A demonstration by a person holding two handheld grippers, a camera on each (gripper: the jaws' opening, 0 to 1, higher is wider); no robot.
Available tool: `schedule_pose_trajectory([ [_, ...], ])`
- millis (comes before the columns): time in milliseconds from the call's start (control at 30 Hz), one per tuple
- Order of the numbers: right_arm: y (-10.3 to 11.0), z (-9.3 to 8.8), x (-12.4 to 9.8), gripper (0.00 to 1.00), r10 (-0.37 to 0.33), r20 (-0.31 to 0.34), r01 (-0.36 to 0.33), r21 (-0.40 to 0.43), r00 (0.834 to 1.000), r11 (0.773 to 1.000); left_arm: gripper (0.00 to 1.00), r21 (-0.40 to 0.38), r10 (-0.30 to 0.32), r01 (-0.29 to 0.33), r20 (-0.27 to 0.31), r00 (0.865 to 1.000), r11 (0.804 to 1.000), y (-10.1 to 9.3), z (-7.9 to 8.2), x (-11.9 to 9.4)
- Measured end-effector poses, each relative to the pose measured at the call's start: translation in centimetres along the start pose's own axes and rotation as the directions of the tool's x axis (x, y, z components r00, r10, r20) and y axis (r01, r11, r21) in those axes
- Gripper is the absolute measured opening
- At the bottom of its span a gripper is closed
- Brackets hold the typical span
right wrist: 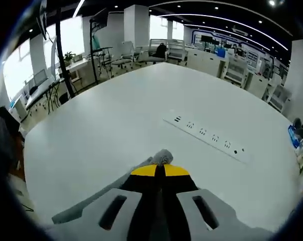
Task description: Fold the towel on the table until its edges align and the towel forms a compact rectangular stack.
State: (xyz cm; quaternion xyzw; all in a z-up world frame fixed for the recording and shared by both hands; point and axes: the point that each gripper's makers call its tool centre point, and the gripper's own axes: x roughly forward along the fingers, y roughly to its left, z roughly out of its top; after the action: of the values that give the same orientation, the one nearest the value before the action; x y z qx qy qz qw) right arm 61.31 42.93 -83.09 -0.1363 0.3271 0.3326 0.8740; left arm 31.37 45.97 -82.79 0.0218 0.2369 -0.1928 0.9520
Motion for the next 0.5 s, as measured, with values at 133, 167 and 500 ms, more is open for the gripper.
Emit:
schedule_pose_trajectory([
  [133,0.2,-0.1,-0.2,0.00,-0.003,0.000,0.003,0.013,1.000,1.000,0.05,0.007,-0.004,0.004,-0.001,1.000,1.000,0.1,-0.1,0.1],
  [167,0.1,-0.2,-0.2,0.01,-0.003,0.000,0.003,0.015,1.000,1.000,0.05,0.011,-0.003,0.004,-0.005,1.000,1.000,0.1,-0.2,0.2],
  [500,0.7,-0.8,0.9,0.01,0.000,0.000,0.000,0.022,1.000,1.000,0.05,0.061,0.026,-0.022,-0.066,0.997,0.998,1.3,-2.6,0.9],
])
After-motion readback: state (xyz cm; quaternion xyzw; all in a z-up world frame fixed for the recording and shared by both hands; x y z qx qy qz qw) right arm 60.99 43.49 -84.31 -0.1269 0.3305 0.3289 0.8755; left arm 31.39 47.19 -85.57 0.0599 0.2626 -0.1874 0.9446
